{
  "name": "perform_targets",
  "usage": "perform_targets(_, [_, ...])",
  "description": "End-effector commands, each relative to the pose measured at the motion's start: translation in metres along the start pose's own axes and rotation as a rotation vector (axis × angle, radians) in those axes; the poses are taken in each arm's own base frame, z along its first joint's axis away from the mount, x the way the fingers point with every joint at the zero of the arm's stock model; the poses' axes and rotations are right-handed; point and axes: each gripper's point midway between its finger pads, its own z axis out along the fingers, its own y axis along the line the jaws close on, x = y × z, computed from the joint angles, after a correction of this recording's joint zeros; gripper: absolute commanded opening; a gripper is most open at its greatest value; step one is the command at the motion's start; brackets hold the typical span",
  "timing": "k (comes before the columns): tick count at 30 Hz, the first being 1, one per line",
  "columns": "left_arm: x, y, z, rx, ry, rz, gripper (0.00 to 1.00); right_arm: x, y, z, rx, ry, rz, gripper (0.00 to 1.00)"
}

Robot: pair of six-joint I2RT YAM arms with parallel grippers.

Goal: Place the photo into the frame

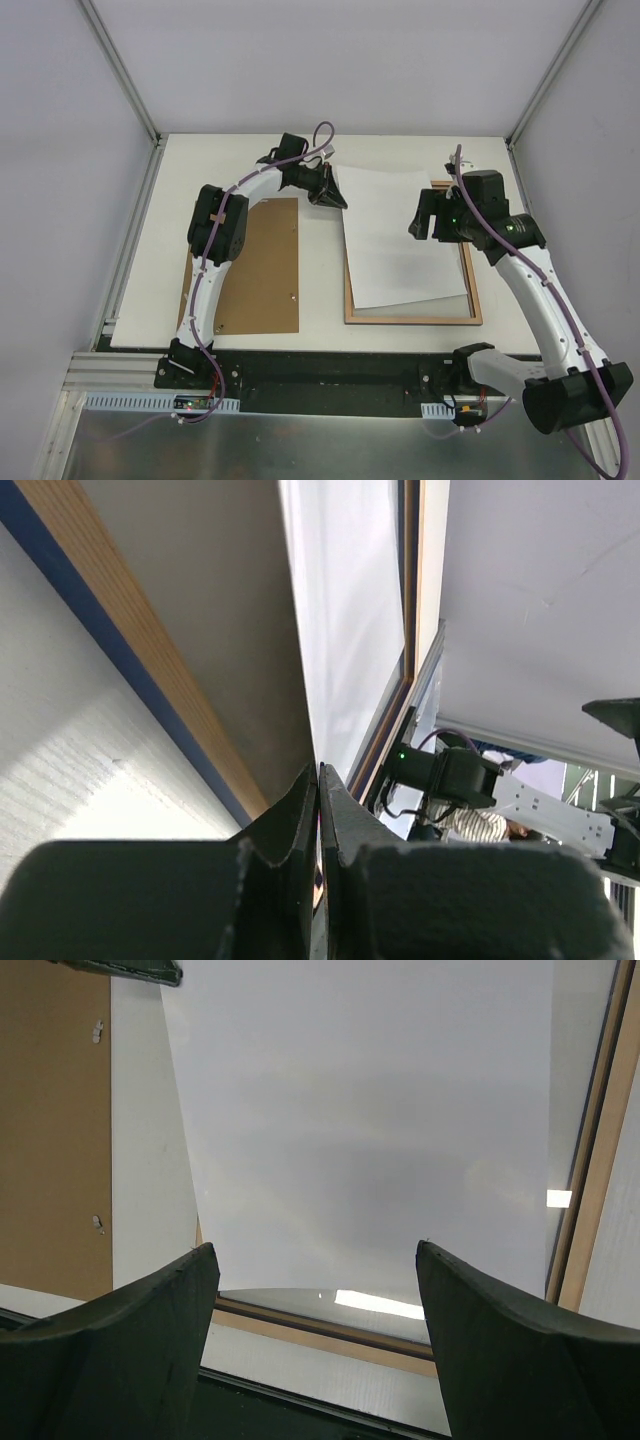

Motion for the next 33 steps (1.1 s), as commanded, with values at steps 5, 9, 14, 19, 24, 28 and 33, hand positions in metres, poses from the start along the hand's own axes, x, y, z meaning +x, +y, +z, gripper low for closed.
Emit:
perform_targets(5, [0.010,-0.023,-0.021,0.035,0.019,0.078,0.00,-0.024,-0.031,0.010,0.159,-0.057,0.043,0.82])
perform_targets(9, [0.008,-0.026,-0.019,0.041,0.026,0.076,0.00,-0.028,-0.079,0.018,0.298,-0.057,0.188,0.82])
perform_targets(14, [0.006,-0.028,-0.010,0.049,0.040,0.075,0.00,-0.024,-0.139,0.027,0.427,-0.094,0.398,0.84])
perform_targets(19, [0.004,-0.027,-0.006,0.042,0.036,0.080,0.00,-0.003,-0.185,0.050,0.525,-0.074,0.545,0.84])
perform_targets(24, [-0.001,-0.022,-0.013,0.045,0.027,0.088,0.00,0.016,-0.208,0.075,0.559,-0.017,0.620,0.84])
perform_targets(28, [-0.004,-0.020,-0.019,0.050,0.020,0.093,0.00,0.024,-0.215,0.094,0.568,0.037,0.648,0.84])
perform_targets(33, [-0.006,-0.023,-0.025,0.064,0.015,0.113,0.00,0.027,-0.216,0.115,0.536,0.068,0.677,0.83])
